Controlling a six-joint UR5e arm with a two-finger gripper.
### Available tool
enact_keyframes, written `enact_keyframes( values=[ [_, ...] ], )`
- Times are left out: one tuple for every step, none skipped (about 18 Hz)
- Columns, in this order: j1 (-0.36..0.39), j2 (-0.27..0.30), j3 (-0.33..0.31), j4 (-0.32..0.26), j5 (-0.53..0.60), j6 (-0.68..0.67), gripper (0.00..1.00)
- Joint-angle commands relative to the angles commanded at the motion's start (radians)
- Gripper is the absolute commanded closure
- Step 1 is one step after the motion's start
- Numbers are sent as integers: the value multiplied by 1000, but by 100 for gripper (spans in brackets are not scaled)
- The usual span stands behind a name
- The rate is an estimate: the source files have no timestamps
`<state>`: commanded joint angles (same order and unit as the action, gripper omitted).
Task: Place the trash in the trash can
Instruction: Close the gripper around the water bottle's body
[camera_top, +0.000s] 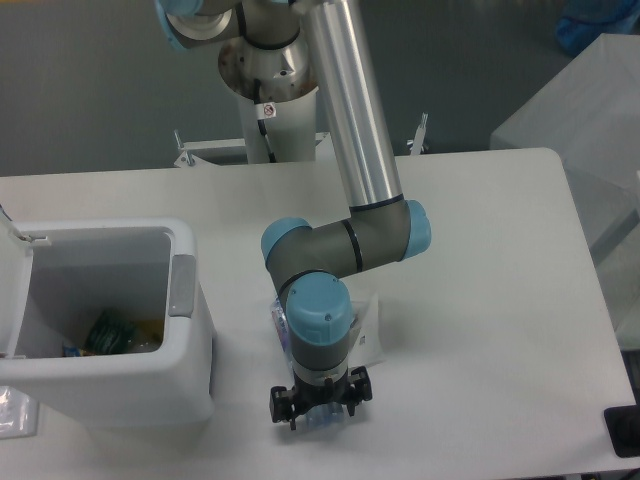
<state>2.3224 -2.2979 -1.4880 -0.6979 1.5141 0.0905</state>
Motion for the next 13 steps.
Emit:
enact_keyframes(
  values=[
    [0,0,0,2,0,2,0],
    [0,-2,3,0,2,3,0],
    [0,-6,3,0,2,6,0],
    [0,-6,2,0,2,6,0],
    [0,-6,0,2,2,11,0],
    [0,-5,0,0,2,9,0],
    [0,-5,0,0,2,11,1],
    [0,-5,0,0,2,11,4],
    [0,-5,0,0,2,11,6],
    [0,-3,-2,0,2,11,7],
    [0,-2,-3,0,2,11,8],
    [0,0,-3,0,0,11,9],
    [0,0,-3,0,2,11,11]
  ],
)
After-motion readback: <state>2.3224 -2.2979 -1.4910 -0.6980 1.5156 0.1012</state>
